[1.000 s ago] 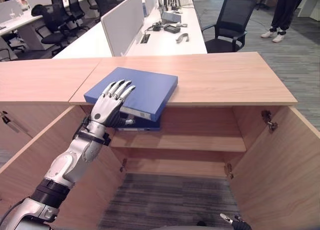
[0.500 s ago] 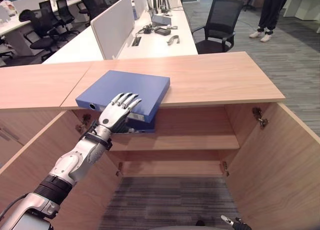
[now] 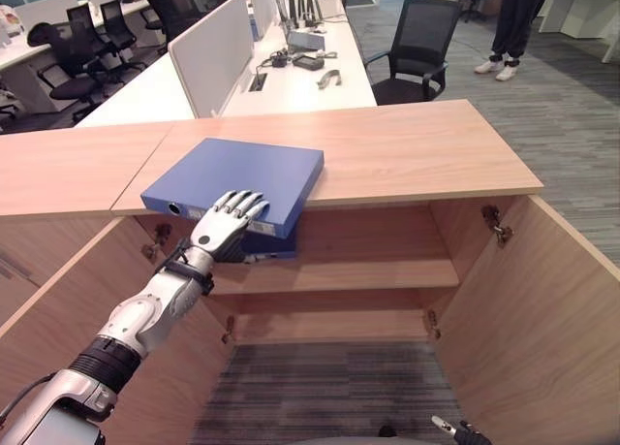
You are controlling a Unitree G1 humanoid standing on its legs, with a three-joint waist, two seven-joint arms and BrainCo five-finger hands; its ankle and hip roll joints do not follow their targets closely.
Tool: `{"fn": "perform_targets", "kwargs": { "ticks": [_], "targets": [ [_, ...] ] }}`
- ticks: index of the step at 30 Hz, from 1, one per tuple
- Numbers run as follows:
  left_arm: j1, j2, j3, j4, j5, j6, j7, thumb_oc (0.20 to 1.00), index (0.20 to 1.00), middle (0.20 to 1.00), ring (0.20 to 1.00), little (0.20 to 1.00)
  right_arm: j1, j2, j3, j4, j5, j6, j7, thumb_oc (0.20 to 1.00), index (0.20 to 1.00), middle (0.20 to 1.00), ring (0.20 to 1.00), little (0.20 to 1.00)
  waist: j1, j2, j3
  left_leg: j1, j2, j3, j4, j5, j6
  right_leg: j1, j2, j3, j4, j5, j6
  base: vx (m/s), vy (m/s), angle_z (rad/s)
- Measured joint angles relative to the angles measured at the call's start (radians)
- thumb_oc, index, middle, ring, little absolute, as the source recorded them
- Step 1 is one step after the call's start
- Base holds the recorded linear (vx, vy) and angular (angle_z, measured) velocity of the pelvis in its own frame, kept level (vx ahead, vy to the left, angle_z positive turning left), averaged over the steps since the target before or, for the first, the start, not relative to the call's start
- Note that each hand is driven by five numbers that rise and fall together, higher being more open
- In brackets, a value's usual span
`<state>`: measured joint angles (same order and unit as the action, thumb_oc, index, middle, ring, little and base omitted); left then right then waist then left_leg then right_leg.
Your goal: Put the empty folder in the office cabinet
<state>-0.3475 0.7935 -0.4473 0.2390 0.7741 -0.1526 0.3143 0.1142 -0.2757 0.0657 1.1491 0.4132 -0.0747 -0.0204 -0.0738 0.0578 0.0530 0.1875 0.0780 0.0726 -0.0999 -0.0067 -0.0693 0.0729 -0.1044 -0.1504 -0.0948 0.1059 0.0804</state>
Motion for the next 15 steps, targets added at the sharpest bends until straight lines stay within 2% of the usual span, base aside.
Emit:
{"fn": "perform_targets", "kwargs": {
  "ticks": [5, 7, 15],
  "targets": [
    [-0.076, 0.001, -0.023, 0.044, 0.000, 0.024, 0.002, 1.000, 1.000, 1.000, 1.000, 1.000, -0.001, 0.000, 0.000, 0.001, 0.000, 0.000, 0.001, 1.000, 1.000, 1.000, 1.000, 1.000, -0.001, -0.001, 0.000, 0.000, 0.000, 0.001, 0.000, 0.000, 0.000, 0.000, 0.000, 0.001, 0.000, 0.000, 0.000, 0.00, 0.000, 0.00],
    [-0.107, 0.000, -0.041, 0.068, 0.000, 0.024, 0.008, 0.200, 0.200, 0.200, 0.200, 0.200, -0.001, 0.000, 0.001, 0.001, 0.000, 0.000, 0.001, 1.000, 1.000, 1.000, 1.000, 1.000, -0.004, -0.002, 0.001, 0.001, 0.000, 0.002, 0.000, 0.000, 0.000, -0.001, 0.000, 0.002, 0.000, 0.000, 0.000, 0.00, 0.000, 0.00],
    [-0.137, 0.000, -0.059, 0.096, -0.001, 0.041, 0.036, 0.200, 0.200, 0.200, 0.200, 0.200, -0.003, 0.000, 0.000, 0.000, 0.003, 0.000, 0.001, 1.000, 1.000, 1.000, 1.000, 1.000, -0.010, -0.009, 0.002, 0.002, 0.000, 0.004, 0.000, 0.000, 0.000, 0.000, 0.000, 0.003, 0.000, 0.002, -0.002, 0.00, 0.000, 0.00]
  ]
}}
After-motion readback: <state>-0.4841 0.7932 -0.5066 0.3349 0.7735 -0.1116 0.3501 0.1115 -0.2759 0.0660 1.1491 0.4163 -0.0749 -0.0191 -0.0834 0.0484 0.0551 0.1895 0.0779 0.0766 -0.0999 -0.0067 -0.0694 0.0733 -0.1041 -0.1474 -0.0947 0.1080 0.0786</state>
